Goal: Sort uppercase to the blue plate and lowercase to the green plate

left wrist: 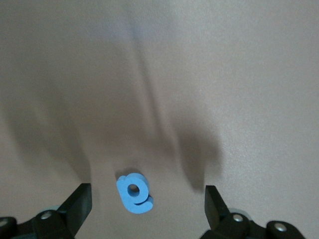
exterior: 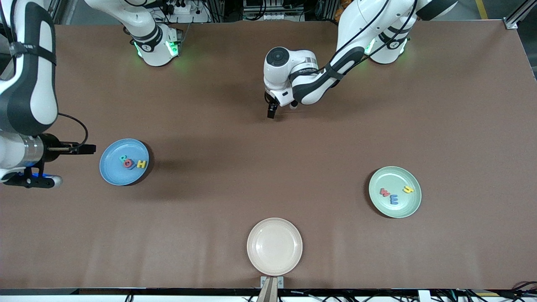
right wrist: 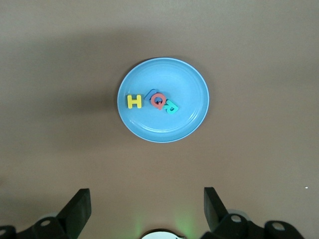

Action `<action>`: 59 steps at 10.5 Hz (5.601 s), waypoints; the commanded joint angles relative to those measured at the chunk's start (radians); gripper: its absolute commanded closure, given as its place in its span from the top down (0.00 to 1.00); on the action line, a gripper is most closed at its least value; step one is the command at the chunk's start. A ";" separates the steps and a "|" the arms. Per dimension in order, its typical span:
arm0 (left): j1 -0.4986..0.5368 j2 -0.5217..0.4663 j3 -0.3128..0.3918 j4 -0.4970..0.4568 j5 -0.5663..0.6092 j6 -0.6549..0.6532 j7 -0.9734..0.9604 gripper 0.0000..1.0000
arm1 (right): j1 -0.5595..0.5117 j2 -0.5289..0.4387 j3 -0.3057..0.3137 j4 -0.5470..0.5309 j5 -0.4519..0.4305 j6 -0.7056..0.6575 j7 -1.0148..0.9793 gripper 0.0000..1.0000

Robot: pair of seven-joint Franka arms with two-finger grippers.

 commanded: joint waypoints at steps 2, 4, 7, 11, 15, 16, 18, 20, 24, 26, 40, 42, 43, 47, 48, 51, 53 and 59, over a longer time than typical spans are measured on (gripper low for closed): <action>-0.067 0.020 0.041 0.030 0.039 0.008 -0.206 0.96 | -0.037 -0.165 0.049 -0.101 0.012 0.003 0.016 1.00; -0.067 0.022 0.041 0.030 0.039 0.008 -0.204 0.79 | -0.170 -0.231 0.171 -0.146 0.008 0.035 0.010 1.00; -0.067 0.022 0.041 0.030 0.040 0.009 -0.203 0.19 | -0.215 -0.349 0.228 -0.268 0.009 0.168 0.011 1.00; -0.036 -0.001 0.042 0.032 0.054 0.006 -0.165 0.00 | -0.192 -0.397 0.232 -0.315 0.006 0.263 0.024 1.00; 0.123 -0.078 0.036 0.047 0.053 -0.002 0.122 0.00 | -0.192 -0.367 0.232 -0.227 -0.067 0.146 0.021 1.00; 0.168 -0.078 0.035 0.076 0.048 -0.002 0.215 0.00 | -0.186 -0.371 0.235 -0.227 -0.085 0.113 0.014 1.00; 0.278 -0.073 0.029 0.122 0.025 -0.002 0.436 0.00 | -0.188 -0.373 0.233 -0.227 -0.096 0.119 0.011 1.00; 0.382 -0.076 0.023 0.134 -0.013 -0.003 0.698 0.00 | -0.185 -0.370 0.238 -0.227 -0.141 0.130 0.011 1.00; 0.559 -0.057 0.016 0.309 -0.223 -0.222 1.252 0.00 | -0.183 -0.368 0.239 -0.221 -0.133 0.135 0.011 1.00; 0.591 -0.053 0.026 0.389 -0.254 -0.337 1.418 0.00 | -0.182 -0.370 0.239 -0.221 -0.133 0.138 0.013 1.00; 0.725 -0.203 0.104 0.423 -0.271 -0.586 2.250 1.00 | -0.192 -0.382 0.233 -0.209 -0.073 0.082 0.022 1.00; 0.728 -0.289 0.096 0.440 -0.299 -0.662 2.346 1.00 | -0.192 -0.382 0.235 -0.209 -0.073 0.081 0.024 1.00; 0.729 -0.329 0.096 0.446 -0.308 -0.711 2.370 1.00 | -0.192 -0.382 0.235 -0.210 -0.072 0.081 0.024 1.00; 0.734 -0.513 0.099 0.461 -0.389 -0.827 2.391 1.00 | -0.194 -0.382 0.235 -0.209 -0.072 0.081 0.024 1.00; 0.736 -0.550 0.101 0.476 -0.429 -0.859 2.440 1.00 | -0.192 -0.382 0.235 -0.209 -0.072 0.081 0.024 1.00; 0.794 -0.609 0.104 0.484 -0.549 -0.876 2.543 1.00 | -0.196 -0.382 0.232 -0.209 -0.072 0.081 0.024 1.00; 0.786 -0.613 0.114 0.486 -0.553 -0.897 2.551 1.00 | -0.197 -0.382 0.232 -0.207 -0.072 0.081 0.024 1.00; 0.450 -0.649 0.460 0.487 -0.550 -0.940 2.611 1.00 | -0.192 -0.382 0.235 -0.207 -0.072 0.081 0.025 1.00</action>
